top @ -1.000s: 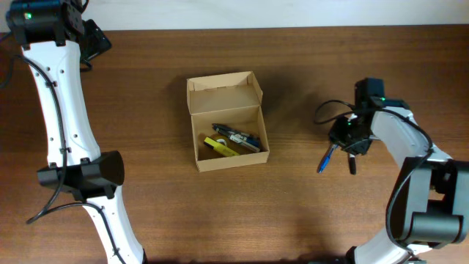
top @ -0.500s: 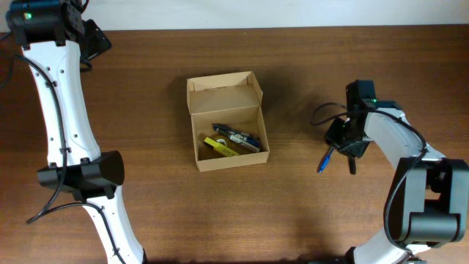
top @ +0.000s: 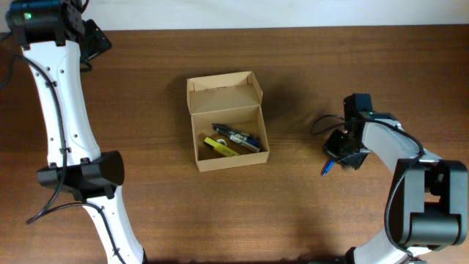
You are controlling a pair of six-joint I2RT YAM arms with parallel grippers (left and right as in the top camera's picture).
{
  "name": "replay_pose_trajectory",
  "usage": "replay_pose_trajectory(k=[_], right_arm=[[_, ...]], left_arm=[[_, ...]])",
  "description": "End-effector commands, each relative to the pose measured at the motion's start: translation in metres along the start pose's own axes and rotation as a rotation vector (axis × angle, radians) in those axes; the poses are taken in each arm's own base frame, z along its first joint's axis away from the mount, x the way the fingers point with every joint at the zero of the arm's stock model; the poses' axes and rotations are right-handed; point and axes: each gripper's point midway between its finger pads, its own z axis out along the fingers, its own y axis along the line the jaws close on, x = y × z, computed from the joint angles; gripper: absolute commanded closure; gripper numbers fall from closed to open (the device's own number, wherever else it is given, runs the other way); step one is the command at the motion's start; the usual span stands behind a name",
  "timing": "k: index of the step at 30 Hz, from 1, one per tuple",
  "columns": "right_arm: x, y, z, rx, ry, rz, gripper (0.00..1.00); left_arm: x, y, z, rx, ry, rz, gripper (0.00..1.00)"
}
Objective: Pack container
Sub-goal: 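Lower the right gripper onto the blue pen and grasp it, then carry the blue pen into the box and release it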
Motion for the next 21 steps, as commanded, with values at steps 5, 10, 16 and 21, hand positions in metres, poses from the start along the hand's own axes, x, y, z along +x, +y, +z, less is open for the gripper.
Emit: replay_pose_trajectory(k=[5,10,16,21], right_arm=[[0.009,0.006,0.006,-0.037,0.035,-0.063,0.96],[-0.007,0.032,-0.022,-0.131,-0.017,-0.274,0.96],[-0.034,0.094,-0.120,-0.216,-0.250,-0.715,0.96],[-0.010,0.163,-0.214,-0.267,-0.452,-1.247,0.96]], left_arm=[[-0.006,0.007,-0.016,0.008,-0.039,-0.004,0.00],[-0.006,0.007,-0.016,0.008,-0.039,-0.004,0.00],[-0.006,0.007,-0.016,0.008,-0.039,-0.004,0.00],[-0.006,0.007,-0.016,0.008,-0.039,-0.004,0.00]])
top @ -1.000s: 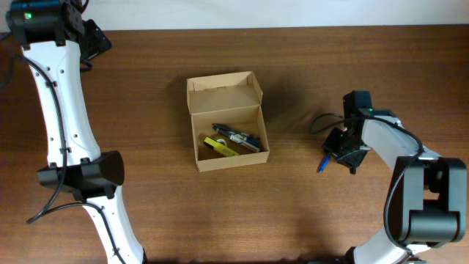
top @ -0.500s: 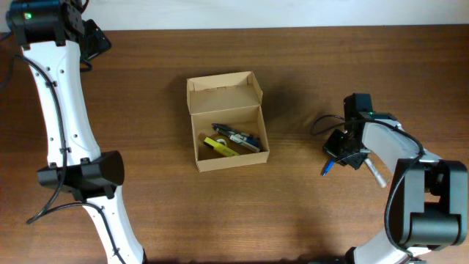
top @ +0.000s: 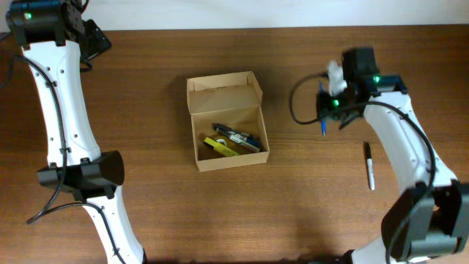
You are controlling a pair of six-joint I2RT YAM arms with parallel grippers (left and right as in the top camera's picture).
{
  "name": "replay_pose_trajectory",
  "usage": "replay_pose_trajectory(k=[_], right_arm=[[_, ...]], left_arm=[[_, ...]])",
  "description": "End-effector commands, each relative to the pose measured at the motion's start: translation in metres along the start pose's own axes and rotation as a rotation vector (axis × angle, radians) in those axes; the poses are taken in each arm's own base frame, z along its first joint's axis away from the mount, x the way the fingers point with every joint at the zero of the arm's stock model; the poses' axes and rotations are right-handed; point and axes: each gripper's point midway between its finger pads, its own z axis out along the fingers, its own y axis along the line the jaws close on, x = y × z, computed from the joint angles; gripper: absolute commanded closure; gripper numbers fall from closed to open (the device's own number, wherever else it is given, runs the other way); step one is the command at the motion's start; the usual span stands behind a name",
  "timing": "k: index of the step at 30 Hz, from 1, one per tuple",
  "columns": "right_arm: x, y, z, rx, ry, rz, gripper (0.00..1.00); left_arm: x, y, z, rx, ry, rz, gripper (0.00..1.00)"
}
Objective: Pack container
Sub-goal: 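Carry the blue pen into the box and release it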
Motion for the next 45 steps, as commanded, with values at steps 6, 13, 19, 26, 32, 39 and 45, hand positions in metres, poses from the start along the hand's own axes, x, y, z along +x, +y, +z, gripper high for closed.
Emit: replay_pose_trajectory(k=[6,13,19,26,32,39,45], right_arm=[[-0.046,0.142,-0.085,-0.091,-0.263,-0.984,0.96],[-0.011,0.201,-0.040,-0.193,-0.151,-1.268,0.96],[0.021,0.218,0.010,-0.267,0.006,-1.374,0.96],[0.071,0.227,0.082,-0.357,0.254,-1.400,0.96],[0.086,0.226,0.101,-0.354,0.330,-1.359,0.79],[0.063,0.214,0.090,-0.202,0.320,-1.284,0.55],[0.011,0.215,0.035,-0.052,0.192,-1.143,0.53]], left_arm=[[-0.006,0.007,-0.016,0.008,-0.040,-0.005,0.00],[-0.006,0.007,-0.016,0.008,-0.040,-0.005,0.00],[-0.006,0.007,-0.016,0.008,-0.040,-0.005,0.00],[-0.006,0.007,-0.016,0.008,-0.040,-0.005,0.00],[-0.006,0.007,-0.016,0.008,-0.040,-0.005,0.00],[-0.006,0.007,-0.016,0.008,-0.040,-0.005,0.00],[-0.006,0.007,-0.016,0.008,-0.040,-0.005,0.00]])
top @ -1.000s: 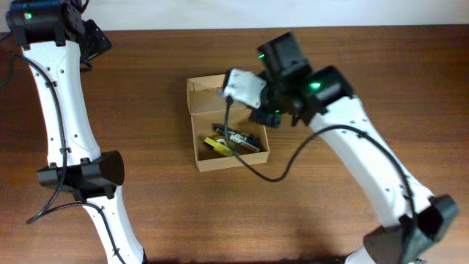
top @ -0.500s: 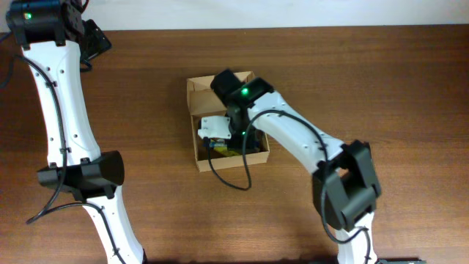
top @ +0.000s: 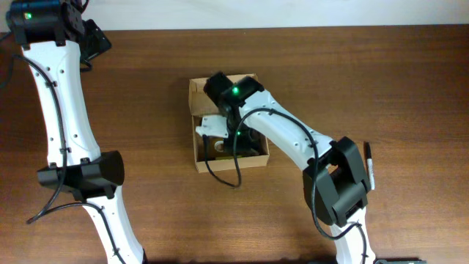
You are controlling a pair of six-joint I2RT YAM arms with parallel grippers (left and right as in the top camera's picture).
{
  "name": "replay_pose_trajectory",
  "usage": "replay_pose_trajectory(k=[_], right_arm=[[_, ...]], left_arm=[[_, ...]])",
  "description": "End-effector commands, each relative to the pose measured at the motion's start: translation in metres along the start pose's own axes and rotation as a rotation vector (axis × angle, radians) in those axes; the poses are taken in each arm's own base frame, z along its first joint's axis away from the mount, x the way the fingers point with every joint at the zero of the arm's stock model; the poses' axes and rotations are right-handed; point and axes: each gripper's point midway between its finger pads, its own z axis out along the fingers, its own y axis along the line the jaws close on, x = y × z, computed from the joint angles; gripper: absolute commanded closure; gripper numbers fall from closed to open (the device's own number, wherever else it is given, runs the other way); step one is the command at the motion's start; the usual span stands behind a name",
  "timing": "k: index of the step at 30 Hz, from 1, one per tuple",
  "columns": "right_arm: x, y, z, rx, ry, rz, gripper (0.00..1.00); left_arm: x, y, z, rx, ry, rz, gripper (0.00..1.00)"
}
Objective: Pack container
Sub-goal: 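Carry the blue pen into the box and release it, then move the right gripper to the black marker and grasp it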
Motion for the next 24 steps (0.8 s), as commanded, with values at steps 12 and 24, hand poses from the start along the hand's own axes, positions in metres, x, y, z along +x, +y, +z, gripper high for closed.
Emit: replay_pose_trajectory(k=[12,24], right_arm=[[0.117,-0.091,-0.240,0.466,-0.419,0.766,0.46],[0.290,-0.085,-0.167,0.172,-0.317,1.371,0.59]], left_arm=[[-0.006,0.007,-0.016,0.008,-0.040,-0.005,0.00],[-0.006,0.007,-0.016,0.008,-0.040,-0.005,0.00]])
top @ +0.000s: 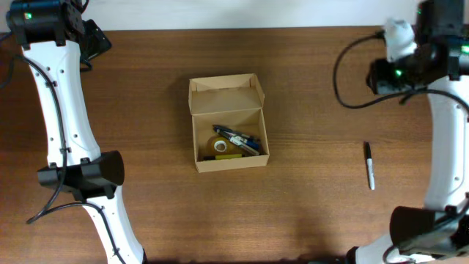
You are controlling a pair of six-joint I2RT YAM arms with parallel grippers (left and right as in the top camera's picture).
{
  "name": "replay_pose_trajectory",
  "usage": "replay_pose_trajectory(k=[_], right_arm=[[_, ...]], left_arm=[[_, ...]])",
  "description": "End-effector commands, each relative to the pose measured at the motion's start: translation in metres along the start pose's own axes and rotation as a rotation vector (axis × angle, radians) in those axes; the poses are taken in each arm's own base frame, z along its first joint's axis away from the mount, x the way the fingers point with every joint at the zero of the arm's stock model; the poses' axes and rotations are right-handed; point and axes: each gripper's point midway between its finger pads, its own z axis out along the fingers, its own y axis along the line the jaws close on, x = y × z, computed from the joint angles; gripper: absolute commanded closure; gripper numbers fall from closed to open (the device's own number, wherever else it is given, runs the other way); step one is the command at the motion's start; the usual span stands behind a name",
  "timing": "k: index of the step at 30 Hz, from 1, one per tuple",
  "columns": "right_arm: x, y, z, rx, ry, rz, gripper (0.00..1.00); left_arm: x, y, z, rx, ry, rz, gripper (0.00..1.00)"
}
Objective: Pack container
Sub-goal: 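Move the right gripper to the black marker and grasp it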
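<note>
An open cardboard box (228,121) stands mid-table with its flap raised at the back. Inside lie dark and blue pens (238,138), a tape roll (220,146) and a yellow item (229,155). A black marker (368,166) lies on the table at the right. My right gripper (382,74) hangs high at the far right, well away from the box and above the marker; its fingers are not distinguishable from above. My left gripper (94,38) sits at the far left corner, its jaws unclear.
The left arm's white links and dark elbow (80,176) run down the left side of the brown table (308,213). A cable (344,73) loops off the right wrist.
My right arm has left the box and now stands at the far right edge. The tape roll and pens show uncovered in the box. The left arm has not moved.
My right gripper was down on a blue pen on the table at the right. Then it held the pen raised, with the black marker uncovered below. Then it reached into the box. Now it is back at the right with no pen visible in it.
</note>
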Motion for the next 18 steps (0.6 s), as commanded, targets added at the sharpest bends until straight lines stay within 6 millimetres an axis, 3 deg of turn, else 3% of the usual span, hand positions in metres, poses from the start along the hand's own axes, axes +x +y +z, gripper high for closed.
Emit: replay_pose_trajectory(k=[1,13,18], right_arm=[[0.031,-0.001,0.037,-0.092,0.114,0.098,0.59],[0.148,-0.020,0.137,-0.099,0.367,0.260,0.52],[0.177,-0.042,0.154,-0.034,0.391,0.298,0.47]], left_arm=[[-0.006,0.007,-0.016,0.008,-0.039,-0.004,0.00],[-0.006,0.007,-0.016,0.008,-0.039,-0.004,0.00],[-0.006,0.007,-0.016,0.008,-0.039,-0.004,0.00]])
